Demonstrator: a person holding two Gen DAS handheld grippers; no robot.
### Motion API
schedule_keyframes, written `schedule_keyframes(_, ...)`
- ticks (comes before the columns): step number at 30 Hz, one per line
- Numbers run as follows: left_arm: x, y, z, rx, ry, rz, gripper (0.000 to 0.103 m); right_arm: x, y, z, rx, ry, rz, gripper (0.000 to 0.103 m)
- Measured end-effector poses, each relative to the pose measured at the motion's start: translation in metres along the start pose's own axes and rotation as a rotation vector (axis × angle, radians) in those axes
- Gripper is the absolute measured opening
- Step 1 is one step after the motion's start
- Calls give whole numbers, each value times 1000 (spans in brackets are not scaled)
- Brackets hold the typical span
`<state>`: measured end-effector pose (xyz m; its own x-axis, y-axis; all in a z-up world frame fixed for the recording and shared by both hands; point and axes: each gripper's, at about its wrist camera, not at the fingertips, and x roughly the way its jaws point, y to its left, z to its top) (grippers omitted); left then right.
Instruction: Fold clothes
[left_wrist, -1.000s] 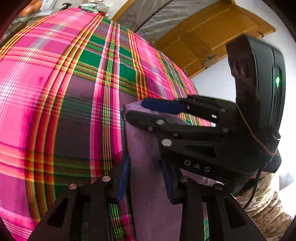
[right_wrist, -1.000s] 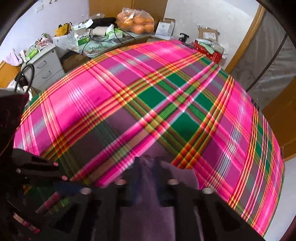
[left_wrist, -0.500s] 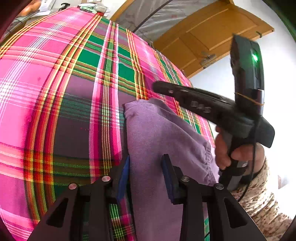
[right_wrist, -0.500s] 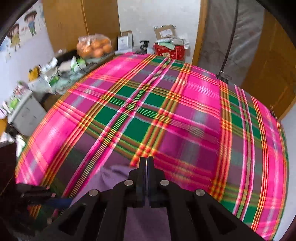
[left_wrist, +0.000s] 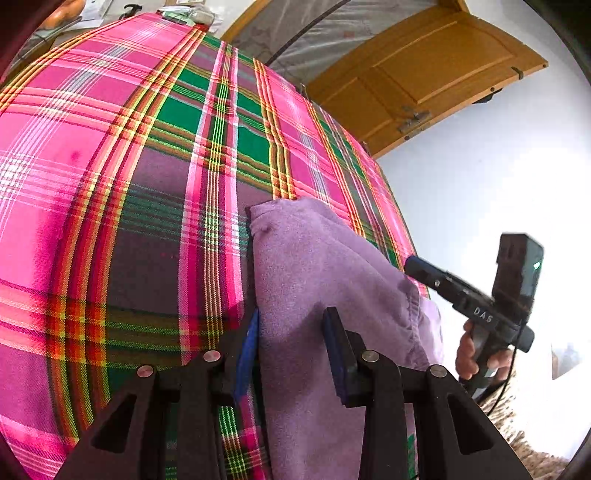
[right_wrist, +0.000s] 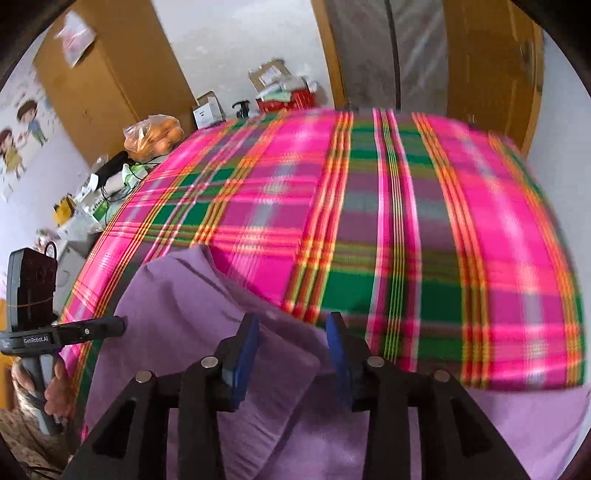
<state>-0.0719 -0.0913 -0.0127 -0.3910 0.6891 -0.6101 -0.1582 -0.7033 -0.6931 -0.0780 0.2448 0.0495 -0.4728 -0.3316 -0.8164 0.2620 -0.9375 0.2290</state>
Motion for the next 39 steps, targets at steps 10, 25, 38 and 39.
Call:
schedule_keyframes(10, 6, 1, 5, -8, -8, -17, 36, 7, -13, -5, 61, -33, 33, 22)
schedule_keyframes(25, 8, -1, 1, 0, -16, -11, 36, -38, 32, -40, -89, -214, -109, 32)
schedule_keyframes(38, -5, -27, -38, 37, 14, 110, 36, -54, 64, -133, -206, -209, -204, 37)
schedule_keyframes(39, -6, -29, -42, 41, 17, 116, 36, -57, 65, -132, -196, -222, -212, 37)
